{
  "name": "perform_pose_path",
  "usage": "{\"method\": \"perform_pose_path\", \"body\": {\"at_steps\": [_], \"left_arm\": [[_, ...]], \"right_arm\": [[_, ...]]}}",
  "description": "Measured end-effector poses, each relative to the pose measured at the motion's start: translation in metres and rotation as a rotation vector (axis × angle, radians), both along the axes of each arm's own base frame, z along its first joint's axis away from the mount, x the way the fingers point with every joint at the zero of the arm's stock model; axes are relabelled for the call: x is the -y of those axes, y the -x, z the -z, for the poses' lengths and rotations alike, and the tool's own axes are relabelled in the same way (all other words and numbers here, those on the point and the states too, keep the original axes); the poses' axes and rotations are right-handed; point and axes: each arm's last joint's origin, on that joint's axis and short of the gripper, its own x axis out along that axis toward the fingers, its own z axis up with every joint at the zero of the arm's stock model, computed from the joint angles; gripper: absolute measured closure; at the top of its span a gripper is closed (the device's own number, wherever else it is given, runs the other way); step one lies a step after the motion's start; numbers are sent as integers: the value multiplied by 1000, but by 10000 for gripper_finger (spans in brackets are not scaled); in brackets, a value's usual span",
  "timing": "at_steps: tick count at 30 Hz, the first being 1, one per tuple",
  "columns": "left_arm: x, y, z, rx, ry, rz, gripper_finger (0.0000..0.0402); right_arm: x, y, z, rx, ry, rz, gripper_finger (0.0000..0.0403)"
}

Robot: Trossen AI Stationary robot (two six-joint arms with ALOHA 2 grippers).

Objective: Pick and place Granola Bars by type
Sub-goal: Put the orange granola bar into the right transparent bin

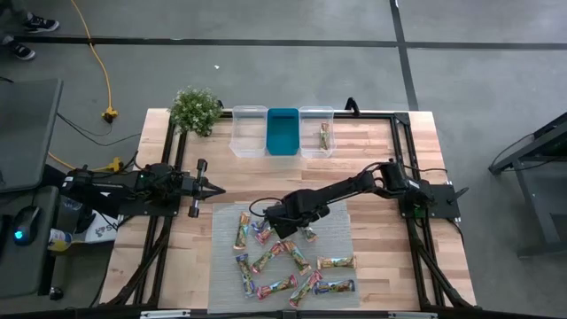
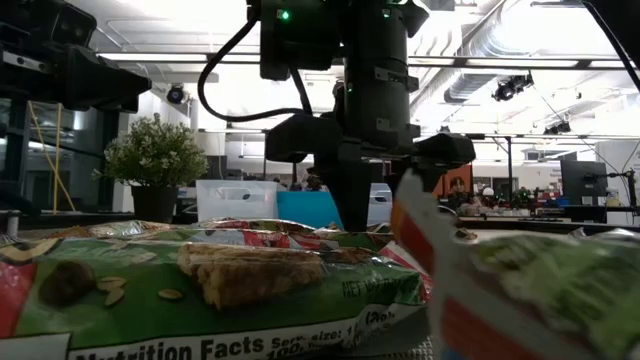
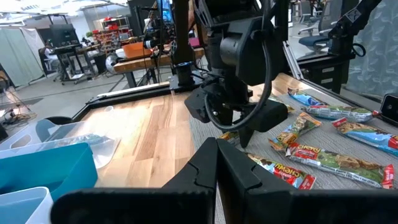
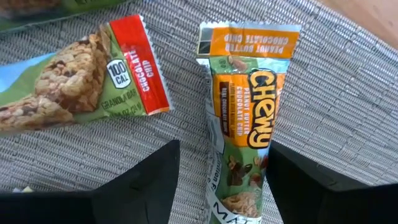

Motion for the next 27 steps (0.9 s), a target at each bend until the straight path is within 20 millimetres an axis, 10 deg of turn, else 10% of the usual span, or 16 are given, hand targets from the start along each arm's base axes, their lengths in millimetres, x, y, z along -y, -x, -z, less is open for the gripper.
{"method": "perform_pose_path", "body": {"at_steps": [27], "left_arm": [[0, 0, 0, 0, 0, 0, 401]], "right_arm": [[0, 0, 0, -6, -18, 4, 308]]}}
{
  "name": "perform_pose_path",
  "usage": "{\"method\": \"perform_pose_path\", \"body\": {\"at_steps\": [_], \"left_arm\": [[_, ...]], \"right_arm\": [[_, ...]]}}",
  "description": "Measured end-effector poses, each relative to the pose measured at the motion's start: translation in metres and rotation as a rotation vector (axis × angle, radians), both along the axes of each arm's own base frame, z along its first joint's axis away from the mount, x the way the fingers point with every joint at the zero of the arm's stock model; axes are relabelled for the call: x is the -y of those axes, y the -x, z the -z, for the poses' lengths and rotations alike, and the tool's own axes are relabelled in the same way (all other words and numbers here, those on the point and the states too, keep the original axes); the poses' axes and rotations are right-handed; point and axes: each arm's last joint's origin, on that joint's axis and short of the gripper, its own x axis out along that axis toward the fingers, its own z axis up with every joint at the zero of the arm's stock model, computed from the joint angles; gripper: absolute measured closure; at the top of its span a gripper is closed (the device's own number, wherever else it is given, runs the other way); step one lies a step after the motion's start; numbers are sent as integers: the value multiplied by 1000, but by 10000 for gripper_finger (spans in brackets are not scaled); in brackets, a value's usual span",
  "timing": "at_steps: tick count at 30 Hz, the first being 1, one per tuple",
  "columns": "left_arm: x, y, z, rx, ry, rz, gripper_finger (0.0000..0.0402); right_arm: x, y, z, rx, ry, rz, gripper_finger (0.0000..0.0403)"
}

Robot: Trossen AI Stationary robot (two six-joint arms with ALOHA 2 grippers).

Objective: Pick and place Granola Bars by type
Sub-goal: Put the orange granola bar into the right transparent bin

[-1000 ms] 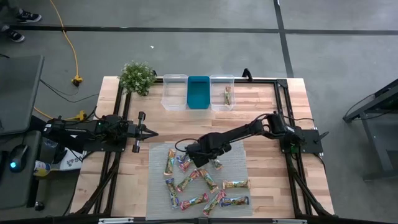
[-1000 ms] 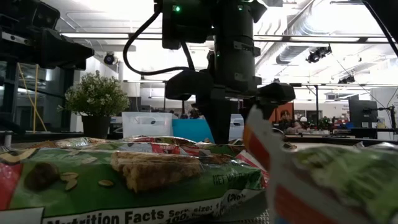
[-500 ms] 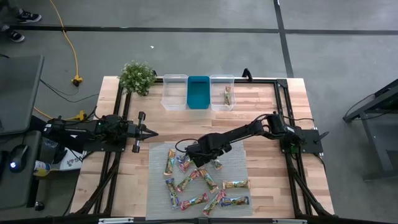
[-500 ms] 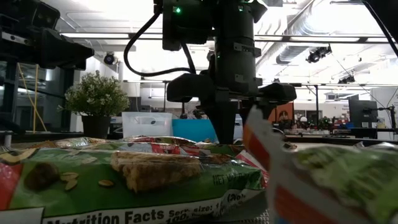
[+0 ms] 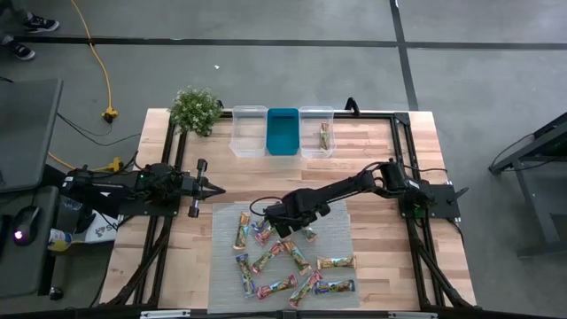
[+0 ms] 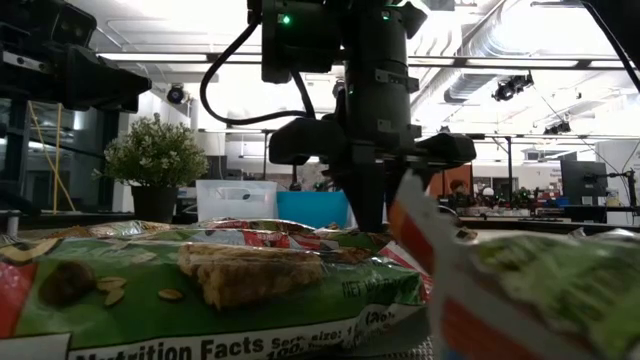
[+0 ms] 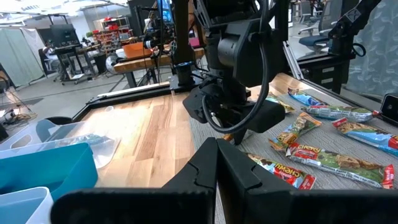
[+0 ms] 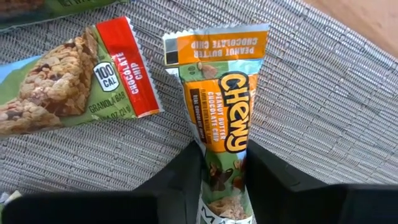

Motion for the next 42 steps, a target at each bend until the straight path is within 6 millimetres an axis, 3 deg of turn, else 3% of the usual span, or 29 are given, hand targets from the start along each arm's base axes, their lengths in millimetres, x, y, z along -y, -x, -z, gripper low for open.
{"method": "perform_pose_path", "body": {"at_steps": [7, 14, 23, 27, 32, 42], "left_arm": [[0, 0, 0, 0, 0, 0, 401], [0, 0, 0, 0, 0, 0, 401], [0, 0, 0, 1, 0, 0, 401], [0, 0, 0, 0, 0, 0, 401], [0, 0, 0, 0, 0, 0, 401], [0, 0, 0, 1, 0, 0, 401]], "right_arm": [[-1, -1, -3, 14, -19, -1, 320], [1, 2, -28, 82, 0, 21, 320], [26, 18, -100, 281, 111, 111, 320], [51, 33, -137, 376, 213, 174, 320], [97, 53, -171, 430, 338, 237, 320], [209, 80, -177, 361, 398, 275, 320]]}}
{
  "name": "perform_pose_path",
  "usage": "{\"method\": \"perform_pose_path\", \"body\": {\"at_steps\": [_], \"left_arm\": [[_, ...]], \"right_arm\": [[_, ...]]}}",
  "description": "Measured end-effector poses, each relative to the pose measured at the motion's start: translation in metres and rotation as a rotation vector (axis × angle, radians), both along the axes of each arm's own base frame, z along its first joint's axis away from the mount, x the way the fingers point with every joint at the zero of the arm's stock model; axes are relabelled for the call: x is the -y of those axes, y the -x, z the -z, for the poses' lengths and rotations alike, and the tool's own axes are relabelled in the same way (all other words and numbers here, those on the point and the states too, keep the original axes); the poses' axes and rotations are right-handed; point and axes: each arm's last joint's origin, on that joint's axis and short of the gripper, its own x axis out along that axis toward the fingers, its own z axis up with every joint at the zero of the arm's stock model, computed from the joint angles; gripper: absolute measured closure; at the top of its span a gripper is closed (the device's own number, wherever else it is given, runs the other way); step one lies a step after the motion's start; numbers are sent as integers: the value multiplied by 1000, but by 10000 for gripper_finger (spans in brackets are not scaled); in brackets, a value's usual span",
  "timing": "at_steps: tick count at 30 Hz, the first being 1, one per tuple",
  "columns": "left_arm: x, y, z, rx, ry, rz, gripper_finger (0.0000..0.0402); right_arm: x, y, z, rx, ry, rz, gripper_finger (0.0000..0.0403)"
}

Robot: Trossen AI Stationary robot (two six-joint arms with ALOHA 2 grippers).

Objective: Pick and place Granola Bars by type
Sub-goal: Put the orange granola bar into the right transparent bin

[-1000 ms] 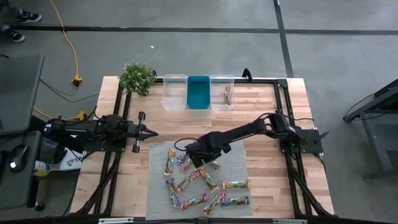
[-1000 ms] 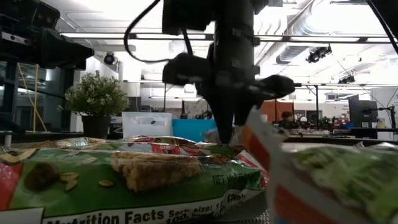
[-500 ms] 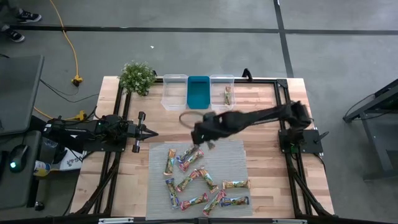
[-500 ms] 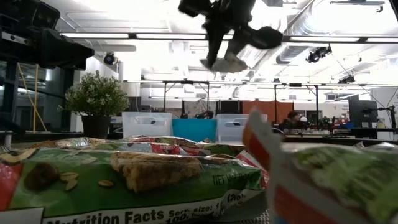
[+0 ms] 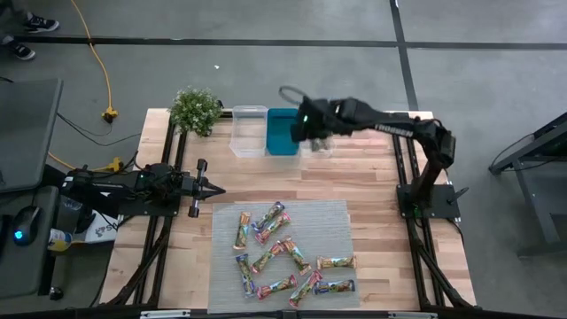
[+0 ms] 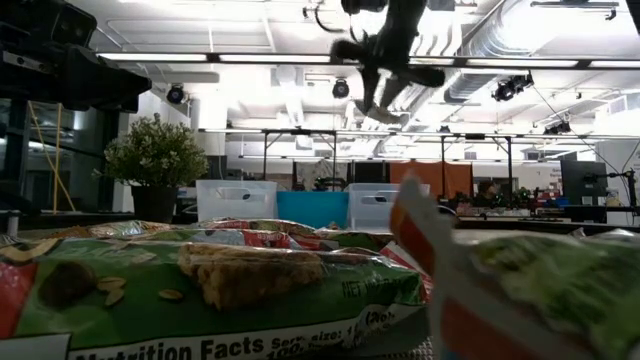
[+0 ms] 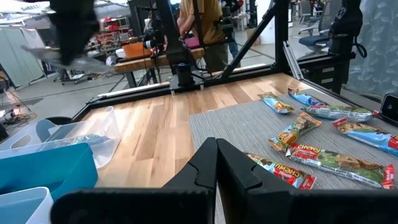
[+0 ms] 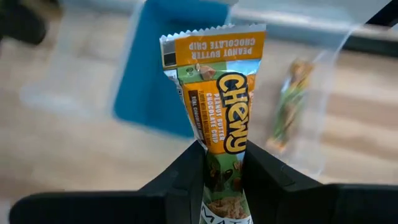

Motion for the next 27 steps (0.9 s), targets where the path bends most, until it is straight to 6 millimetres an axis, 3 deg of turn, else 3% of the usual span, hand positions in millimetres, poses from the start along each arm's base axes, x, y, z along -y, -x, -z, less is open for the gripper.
{"method": "perform_pose_path", "body": {"at_steps": [6, 10, 13, 20, 27], "left_arm": [[0, 0, 0, 0, 0, 0, 401], [0, 0, 0, 0, 0, 0, 401], [0, 0, 0, -1, 0, 0, 401], [0, 0, 0, 0, 0, 0, 401], [0, 0, 0, -1, 0, 0, 401]], "right_arm": [[56, 21, 5, -31, -1, 40, 320], [80, 27, 14, -65, 7, 48, 320], [95, 24, 32, -84, -33, 21, 320], [114, 8, 80, -164, -113, -43, 320], [124, 6, 104, -201, -150, -48, 320]]}}
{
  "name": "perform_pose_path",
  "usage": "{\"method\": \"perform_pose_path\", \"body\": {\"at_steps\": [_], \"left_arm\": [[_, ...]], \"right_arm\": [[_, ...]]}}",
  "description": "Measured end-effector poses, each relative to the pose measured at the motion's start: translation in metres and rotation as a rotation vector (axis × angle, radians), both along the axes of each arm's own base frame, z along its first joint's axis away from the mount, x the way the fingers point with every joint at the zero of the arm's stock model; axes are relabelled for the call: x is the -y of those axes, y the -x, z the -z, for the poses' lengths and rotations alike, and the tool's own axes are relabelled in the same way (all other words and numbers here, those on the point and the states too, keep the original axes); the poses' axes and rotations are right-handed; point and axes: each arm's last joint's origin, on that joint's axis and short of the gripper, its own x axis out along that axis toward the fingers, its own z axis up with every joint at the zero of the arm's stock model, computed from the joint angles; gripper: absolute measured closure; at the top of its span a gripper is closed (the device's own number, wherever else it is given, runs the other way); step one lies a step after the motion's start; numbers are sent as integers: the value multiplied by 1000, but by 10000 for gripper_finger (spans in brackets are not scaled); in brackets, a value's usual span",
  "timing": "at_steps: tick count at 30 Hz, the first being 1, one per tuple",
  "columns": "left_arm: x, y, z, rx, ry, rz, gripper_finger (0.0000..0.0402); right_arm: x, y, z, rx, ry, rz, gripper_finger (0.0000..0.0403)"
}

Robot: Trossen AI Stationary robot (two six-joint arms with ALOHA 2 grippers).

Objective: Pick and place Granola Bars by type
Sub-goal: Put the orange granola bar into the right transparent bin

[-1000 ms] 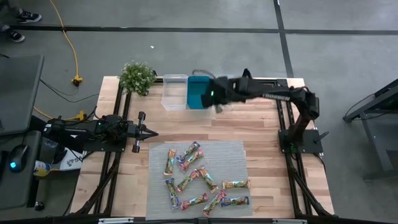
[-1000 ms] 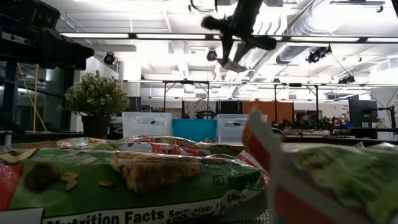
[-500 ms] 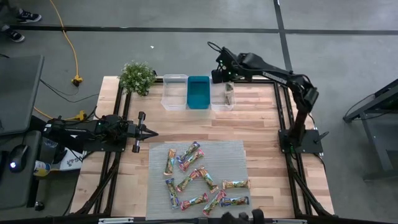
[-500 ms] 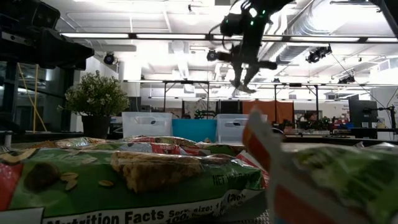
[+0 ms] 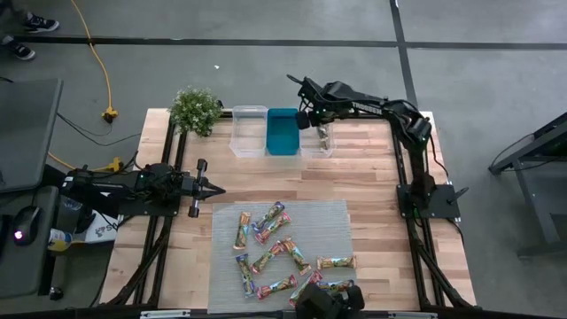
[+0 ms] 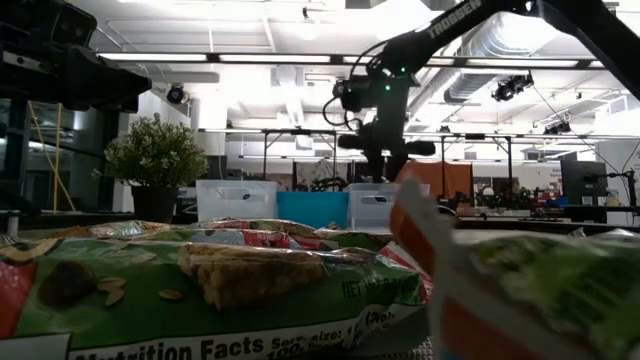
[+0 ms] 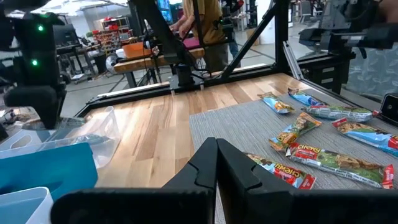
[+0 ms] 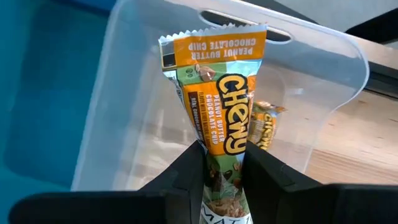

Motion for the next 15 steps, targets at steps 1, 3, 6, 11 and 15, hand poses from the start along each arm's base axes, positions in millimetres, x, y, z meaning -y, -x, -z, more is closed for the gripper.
{"method": "perform_pose_path", "body": {"at_steps": [1, 3, 6, 11, 15], "left_arm": [[0, 0, 0, 0, 0, 0, 401], [0, 0, 0, 0, 0, 0, 401], [0, 0, 0, 0, 0, 0, 401], [0, 0, 0, 0, 0, 0, 401], [0, 0, 0, 0, 0, 0, 401]], "right_arm": [[0, 0, 1, -1, -5, 0, 320], [1, 1, 1, -6, 1, 1, 320], [0, 0, 0, 3, -4, -3, 320], [-2, -1, 0, 19, -33, -33, 320], [-4, -2, 0, 12, -38, -59, 311]]}}
